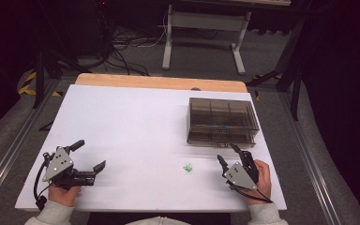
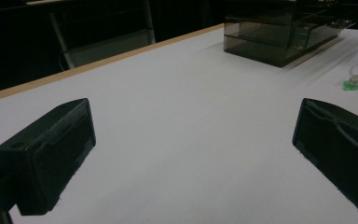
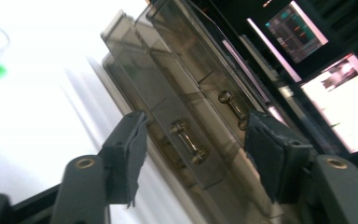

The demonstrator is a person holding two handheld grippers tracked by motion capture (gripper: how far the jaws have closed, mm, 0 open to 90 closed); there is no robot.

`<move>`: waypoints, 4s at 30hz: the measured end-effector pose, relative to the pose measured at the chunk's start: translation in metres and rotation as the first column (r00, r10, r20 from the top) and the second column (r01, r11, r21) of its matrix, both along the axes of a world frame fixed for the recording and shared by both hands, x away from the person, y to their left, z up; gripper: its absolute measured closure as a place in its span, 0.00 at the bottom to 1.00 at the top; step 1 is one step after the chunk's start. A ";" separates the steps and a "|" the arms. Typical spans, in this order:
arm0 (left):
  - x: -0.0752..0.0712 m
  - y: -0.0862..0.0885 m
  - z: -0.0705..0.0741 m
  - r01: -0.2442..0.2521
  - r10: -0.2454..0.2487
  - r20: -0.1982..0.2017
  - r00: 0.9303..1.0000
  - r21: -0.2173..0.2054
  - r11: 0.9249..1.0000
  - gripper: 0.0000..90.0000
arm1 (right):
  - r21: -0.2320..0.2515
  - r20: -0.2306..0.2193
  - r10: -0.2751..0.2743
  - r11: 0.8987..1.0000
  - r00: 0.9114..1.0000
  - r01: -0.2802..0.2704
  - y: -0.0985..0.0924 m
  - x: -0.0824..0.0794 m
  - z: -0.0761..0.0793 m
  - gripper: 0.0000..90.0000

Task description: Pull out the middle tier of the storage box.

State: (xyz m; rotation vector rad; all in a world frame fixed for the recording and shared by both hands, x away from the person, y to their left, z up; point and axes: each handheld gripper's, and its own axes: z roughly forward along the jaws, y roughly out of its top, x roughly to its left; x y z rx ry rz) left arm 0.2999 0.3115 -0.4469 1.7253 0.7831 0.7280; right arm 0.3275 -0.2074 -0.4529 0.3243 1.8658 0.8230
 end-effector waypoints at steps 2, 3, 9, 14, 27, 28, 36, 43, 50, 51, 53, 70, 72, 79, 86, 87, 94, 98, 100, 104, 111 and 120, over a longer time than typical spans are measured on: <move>0.000 0.000 0.000 -0.002 0.002 0.000 1.000 0.001 1.000 0.00 | 0.071 -0.042 0.024 0.997 0.999 -0.021 -0.005 0.001 0.003 0.41; 0.000 0.000 0.000 -0.002 0.002 -0.001 1.000 0.003 1.000 0.00 | 0.093 -0.056 0.033 0.995 0.998 -0.027 -0.006 0.001 0.003 0.41; 0.000 -0.001 0.000 -0.006 0.006 0.000 1.000 0.009 1.000 0.00 | 0.279 -0.163 0.106 0.959 0.981 -0.057 -0.018 0.005 0.009 0.34; 0.000 -0.001 0.000 -0.006 0.006 0.002 1.000 0.012 1.000 0.00 | 0.395 -0.243 0.178 0.916 0.954 -0.070 -0.027 0.010 0.012 0.29; 0.000 -0.001 0.000 -0.008 0.008 0.002 1.000 0.016 1.000 0.00 | 0.514 -0.320 0.272 0.854 0.908 -0.074 -0.035 0.017 0.019 0.11; 0.000 -0.001 0.000 -0.008 0.008 0.002 1.000 0.016 1.000 0.00 | 0.522 -0.324 0.281 0.849 0.903 -0.076 -0.036 0.018 0.020 0.08; 0.000 -0.002 0.000 -0.011 0.011 0.004 1.000 0.021 1.000 0.00 | 0.482 -0.391 0.329 0.869 0.860 -0.113 -0.038 0.023 0.036 0.10; 0.000 -0.003 0.000 -0.006 0.006 0.003 1.000 0.026 1.000 0.00 | 0.329 -0.459 0.297 0.932 0.837 -0.150 -0.034 0.032 0.052 0.32; 0.000 -0.002 0.000 -0.001 0.001 0.005 1.000 0.023 1.000 0.00 | 0.210 -0.482 0.256 0.962 0.838 -0.173 -0.030 0.042 0.058 0.39; 0.000 -0.002 0.000 -0.001 0.001 0.005 1.000 0.023 1.000 0.00 | 0.195 -0.486 0.251 0.965 0.837 -0.176 -0.029 0.044 0.058 0.40; 0.000 -0.003 0.000 0.000 0.000 0.003 1.000 0.023 1.000 0.00 | 0.166 -0.495 0.239 0.970 0.835 -0.179 -0.028 0.046 0.059 0.41; 0.000 -0.003 0.000 0.003 -0.003 0.003 1.000 0.027 1.000 0.00 | -0.039 -0.553 0.158 0.976 0.818 -0.215 -0.013 0.066 0.064 0.45; 0.000 -0.003 0.000 0.003 -0.003 0.003 1.000 0.025 1.000 0.00 | -0.066 -0.555 0.147 0.973 0.819 -0.220 -0.010 0.069 0.063 0.45; 0.000 -0.003 0.000 0.002 -0.002 0.002 1.000 0.025 1.000 0.00 | -0.116 -0.571 0.116 0.969 0.813 -0.220 -0.006 0.074 0.060 0.47; 0.000 -0.003 0.000 0.003 -0.003 0.003 1.000 0.029 1.000 0.00 | -0.140 -0.577 0.095 0.967 0.811 -0.213 -0.005 0.079 0.057 0.50; 0.000 -0.003 0.000 0.003 -0.003 0.003 1.000 0.029 1.000 0.00 | -0.148 -0.579 0.088 0.966 0.810 -0.211 -0.006 0.081 0.056 0.51; 0.000 -0.003 0.000 0.003 -0.003 0.000 1.000 0.026 1.000 0.00 | -0.184 -0.580 0.066 0.960 0.812 -0.209 -0.004 0.087 0.050 0.54; 0.000 -0.003 0.000 0.003 -0.003 -0.001 1.000 0.026 1.000 0.00 | -0.204 -0.577 0.055 0.956 0.815 -0.208 -0.003 0.089 0.049 0.55; 0.000 -0.004 0.000 0.003 -0.003 -0.001 1.000 0.026 1.000 0.00 | -0.217 -0.581 0.046 0.953 0.813 -0.210 -0.001 0.091 0.047 0.57; 0.000 -0.004 0.000 0.003 -0.003 -0.002 1.000 0.026 1.000 0.00 | -0.233 -0.582 0.037 0.950 0.812 -0.210 0.000 0.093 0.045 0.59; 0.000 -0.003 0.000 0.003 -0.003 -0.001 1.000 0.025 1.000 0.00 | -0.271 -0.578 0.019 0.938 0.815 -0.215 0.003 0.096 0.041 0.64; 0.000 -0.003 0.000 0.003 -0.003 -0.001 1.000 0.025 1.000 0.00 | -0.313 -0.557 0.002 0.926 0.830 -0.213 0.005 0.095 0.042 0.72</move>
